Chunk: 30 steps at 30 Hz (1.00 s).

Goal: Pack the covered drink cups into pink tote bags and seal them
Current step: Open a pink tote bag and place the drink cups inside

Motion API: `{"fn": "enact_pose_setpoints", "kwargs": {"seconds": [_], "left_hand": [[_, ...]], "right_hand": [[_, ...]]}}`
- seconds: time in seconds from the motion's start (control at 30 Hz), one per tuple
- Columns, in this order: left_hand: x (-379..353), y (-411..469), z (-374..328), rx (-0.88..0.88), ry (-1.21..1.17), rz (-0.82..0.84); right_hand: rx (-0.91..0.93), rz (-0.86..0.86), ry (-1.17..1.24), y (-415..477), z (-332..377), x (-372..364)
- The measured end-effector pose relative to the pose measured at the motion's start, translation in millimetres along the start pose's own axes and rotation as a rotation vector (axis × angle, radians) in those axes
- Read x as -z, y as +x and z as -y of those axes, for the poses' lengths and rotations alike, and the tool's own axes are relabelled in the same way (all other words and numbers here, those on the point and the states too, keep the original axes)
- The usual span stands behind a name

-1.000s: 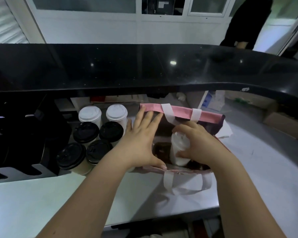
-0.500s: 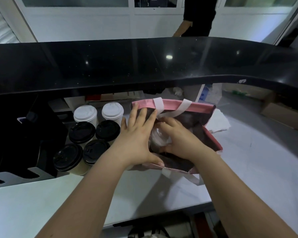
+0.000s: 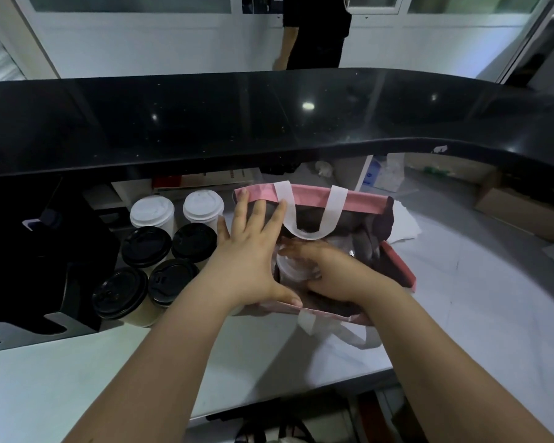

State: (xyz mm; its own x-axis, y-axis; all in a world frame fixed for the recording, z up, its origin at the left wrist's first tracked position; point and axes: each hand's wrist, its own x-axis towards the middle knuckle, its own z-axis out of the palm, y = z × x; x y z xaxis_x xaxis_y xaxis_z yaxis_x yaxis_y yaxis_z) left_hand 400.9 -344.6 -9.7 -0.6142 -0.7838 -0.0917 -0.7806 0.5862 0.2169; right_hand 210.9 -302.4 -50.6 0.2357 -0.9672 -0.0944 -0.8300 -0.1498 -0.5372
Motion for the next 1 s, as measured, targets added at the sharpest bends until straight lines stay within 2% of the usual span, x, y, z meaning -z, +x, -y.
{"fn": "enact_pose_setpoints", "kwargs": {"seconds": [0.13, 0.3, 0.47, 0.63, 0.9, 1.0], "left_hand": [[-1, -6, 0, -0.053, -0.015, -0.008], [2, -3, 2, -0.040, -0.062, -0.011], [0, -1, 5, -0.022, -0.067, -0.022], [-2, 0, 6, -0.017, -0.055, -0.020], [-12, 0, 8, -0.011, 0.005, -0.030], [-10, 1, 10, -0.003, -0.023, -0.015]], "right_hand": [[-0.079, 0.015, -0.030, 1, 0, 5], [-0.033, 0.035, -0.194, 2, 4, -1], [-0.008, 0.273, -0.356, -1, -3, -11], [-0.009, 0.405, -0.387, -1, -7, -20], [-0.050, 0.428, -0.410, 10, -10, -17], [-0.035, 0.431, -0.336, 19, -12, -3]]}}
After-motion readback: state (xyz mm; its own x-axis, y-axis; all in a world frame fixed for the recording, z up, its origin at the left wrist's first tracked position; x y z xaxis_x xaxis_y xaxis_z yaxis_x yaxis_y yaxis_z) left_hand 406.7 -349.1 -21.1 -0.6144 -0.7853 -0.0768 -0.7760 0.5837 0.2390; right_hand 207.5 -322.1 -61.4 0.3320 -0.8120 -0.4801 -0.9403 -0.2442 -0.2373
